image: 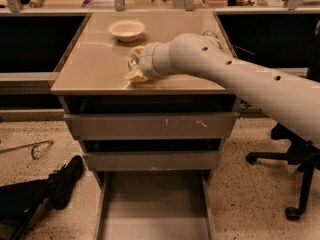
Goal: Pick 7up can from bottom drawer and place on counter
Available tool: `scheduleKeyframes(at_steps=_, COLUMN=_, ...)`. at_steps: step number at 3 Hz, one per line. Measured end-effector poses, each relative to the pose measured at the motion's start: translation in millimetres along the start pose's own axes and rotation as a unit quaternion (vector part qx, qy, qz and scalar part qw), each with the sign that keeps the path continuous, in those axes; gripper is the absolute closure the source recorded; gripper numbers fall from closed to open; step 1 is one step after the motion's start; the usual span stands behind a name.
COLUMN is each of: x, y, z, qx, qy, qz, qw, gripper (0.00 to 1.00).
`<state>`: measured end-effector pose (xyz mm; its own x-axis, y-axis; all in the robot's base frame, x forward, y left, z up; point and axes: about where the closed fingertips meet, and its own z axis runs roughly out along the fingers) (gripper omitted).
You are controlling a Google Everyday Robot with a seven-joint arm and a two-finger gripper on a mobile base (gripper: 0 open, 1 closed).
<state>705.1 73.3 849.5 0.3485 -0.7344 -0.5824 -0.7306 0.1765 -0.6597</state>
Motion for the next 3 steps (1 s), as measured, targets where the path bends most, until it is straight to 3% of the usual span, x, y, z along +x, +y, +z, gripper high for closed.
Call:
scheduleKeyframes(at_steps=1, x=0.0, y=0.0, z=0.0, qx=0.0, qy=0.0, qz=0.0, qw=1.0, gripper=0.12)
scheduleKeyframes(at_steps=2, x=-0.1, y=0.1, z=0.1, qx=0.0, qy=0.0, qz=0.0, qw=1.0, gripper=0.0)
scheduleKeyframes(at_steps=3, x=-0.1, y=0.1, z=0.1, qx=0.0, qy=0.0, qz=0.0, qw=1.0, gripper=0.0)
